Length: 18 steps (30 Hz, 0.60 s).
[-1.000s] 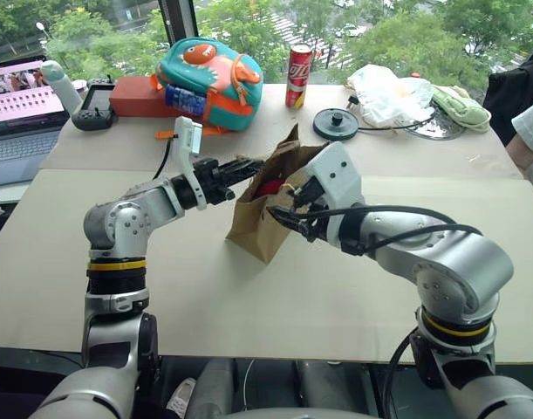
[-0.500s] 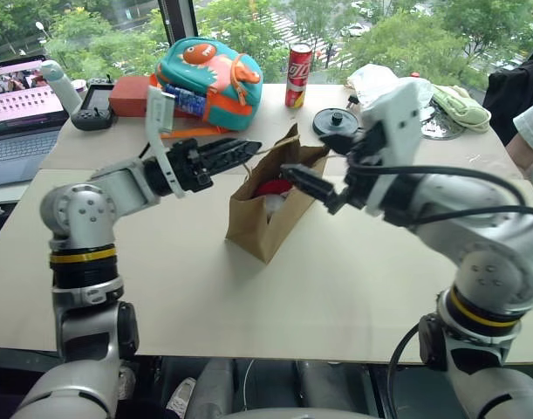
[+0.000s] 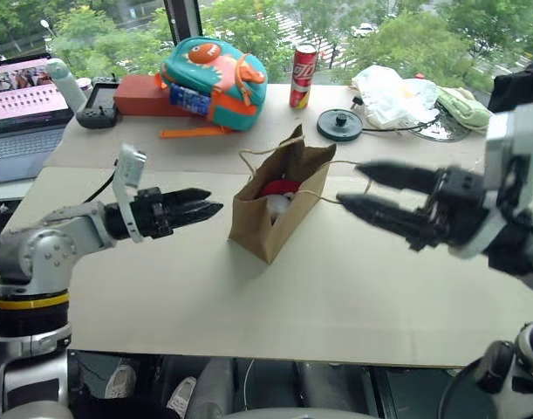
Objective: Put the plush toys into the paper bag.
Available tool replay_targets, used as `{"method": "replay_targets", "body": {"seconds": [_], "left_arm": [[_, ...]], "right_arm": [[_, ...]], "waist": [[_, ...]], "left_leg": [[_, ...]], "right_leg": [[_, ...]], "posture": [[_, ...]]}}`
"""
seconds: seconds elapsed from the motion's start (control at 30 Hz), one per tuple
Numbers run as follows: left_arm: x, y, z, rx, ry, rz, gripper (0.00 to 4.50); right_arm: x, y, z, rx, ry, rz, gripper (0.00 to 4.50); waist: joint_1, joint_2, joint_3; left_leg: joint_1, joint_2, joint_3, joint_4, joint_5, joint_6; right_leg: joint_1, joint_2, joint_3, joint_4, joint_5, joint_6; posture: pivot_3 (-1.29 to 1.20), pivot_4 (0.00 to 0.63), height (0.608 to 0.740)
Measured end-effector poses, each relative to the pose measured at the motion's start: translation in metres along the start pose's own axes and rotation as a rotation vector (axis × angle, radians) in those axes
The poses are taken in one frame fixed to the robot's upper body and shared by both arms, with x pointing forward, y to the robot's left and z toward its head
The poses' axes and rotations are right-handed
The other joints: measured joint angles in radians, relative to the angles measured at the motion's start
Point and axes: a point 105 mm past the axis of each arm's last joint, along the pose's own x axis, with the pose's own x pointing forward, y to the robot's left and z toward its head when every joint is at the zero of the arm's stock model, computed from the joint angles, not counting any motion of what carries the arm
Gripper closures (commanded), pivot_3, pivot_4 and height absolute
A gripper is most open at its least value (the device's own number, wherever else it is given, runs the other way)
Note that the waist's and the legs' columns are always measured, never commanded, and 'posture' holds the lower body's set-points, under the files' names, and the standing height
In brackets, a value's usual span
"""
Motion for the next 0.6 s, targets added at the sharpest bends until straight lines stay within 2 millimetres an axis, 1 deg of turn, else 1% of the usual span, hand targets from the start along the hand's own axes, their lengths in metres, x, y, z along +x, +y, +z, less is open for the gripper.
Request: {"method": "replay_targets", "body": {"seconds": [0.07,0.13,0.17,0.23,0.27,0.3,0.4,0.47,0.53,0.6], "left_arm": [[0.001,0.001,0.001,0.026,-0.004,0.006,0.84],[0.002,0.003,0.0,0.058,0.003,0.014,0.84],[0.003,0.003,-0.001,0.07,0.006,0.013,0.84],[0.006,0.003,-0.004,0.089,0.017,0.013,0.84],[0.008,0.003,-0.005,0.095,0.02,0.008,0.84],[0.01,0.003,-0.008,0.101,0.027,0.003,0.84],[0.014,0.002,-0.012,0.127,0.038,-0.008,0.84],[0.015,0.002,-0.015,0.15,0.048,-0.015,0.84],[0.017,0.003,-0.019,0.169,0.061,-0.019,0.84],[0.019,0.006,-0.022,0.191,0.071,-0.01,0.84]], "right_arm": [[0.004,0.007,-0.011,0.005,0.056,0.033,3.39],[0.01,0.017,-0.029,0.012,0.153,0.077,4.03],[0.014,0.019,-0.038,0.011,0.201,0.086,4.46],[0.024,0.016,-0.055,-0.003,0.274,0.068,4.48],[0.029,0.011,-0.062,-0.013,0.307,0.041,4.48],[0.037,0.002,-0.073,-0.024,0.352,0.003,4.48],[0.055,-0.024,-0.089,-0.029,0.395,-0.114,4.48],[0.065,-0.04,-0.096,-0.056,0.42,-0.18,4.48],[0.072,-0.055,-0.1,-0.095,0.442,-0.242,4.48],[0.083,-0.059,-0.095,-0.105,0.415,-0.253,4.48]], "waist": [[-0.002,0.0,0.0],[-0.004,0.0,0.0],[-0.004,0.0,0.0],[-0.008,0.0,0.0],[-0.009,0.0,0.0],[-0.01,0.0,0.0],[-0.008,-0.001,0.0],[-0.008,-0.001,0.0],[-0.007,-0.001,0.0],[-0.005,-0.001,0.0]], "left_leg": [[0.003,0.0,0.001,0.0,0.0,0.0],[0.005,0.0,0.001,0.0,0.0,0.0],[0.005,0.0,0.001,0.0,0.0,0.0],[0.006,0.0,0.001,0.0,0.0,0.0],[0.006,0.0,0.001,0.0,0.0,0.0],[0.006,0.0,0.001,0.0,0.0,0.0],[0.006,0.0,0.001,-0.001,0.0,0.0],[0.005,0.0,0.001,0.0,0.0,0.0],[0.003,0.0,0.001,-0.001,0.0,0.0],[0.0,0.0,0.0,-0.001,0.0,0.0]], "right_leg": [[0.003,0.0,0.0,-0.001,0.0,0.0],[0.006,0.0,0.0,-0.003,-0.003,0.005],[0.006,0.0,0.0,-0.003,-0.004,0.006],[0.006,0.0,0.001,-0.002,-0.004,0.007],[0.005,0.0,0.001,-0.002,-0.004,0.006],[0.005,0.0,0.001,-0.002,-0.004,0.006],[0.005,0.001,0.001,-0.002,-0.003,0.005],[0.004,0.0,0.001,-0.002,-0.001,0.001],[0.002,0.0,0.001,-0.002,0.0,0.0],[0.0,0.0,0.001,-0.002,0.0,0.0]], "posture": [[0.0,0.15,0.739],[0.0,0.15,0.739],[0.0,0.15,0.739],[0.0,0.15,0.739],[0.0,0.15,0.739],[0.0,0.15,0.739],[0.0,0.15,0.739],[0.0,0.15,0.739],[0.0,0.15,0.739],[0.0,0.15,0.739]]}}
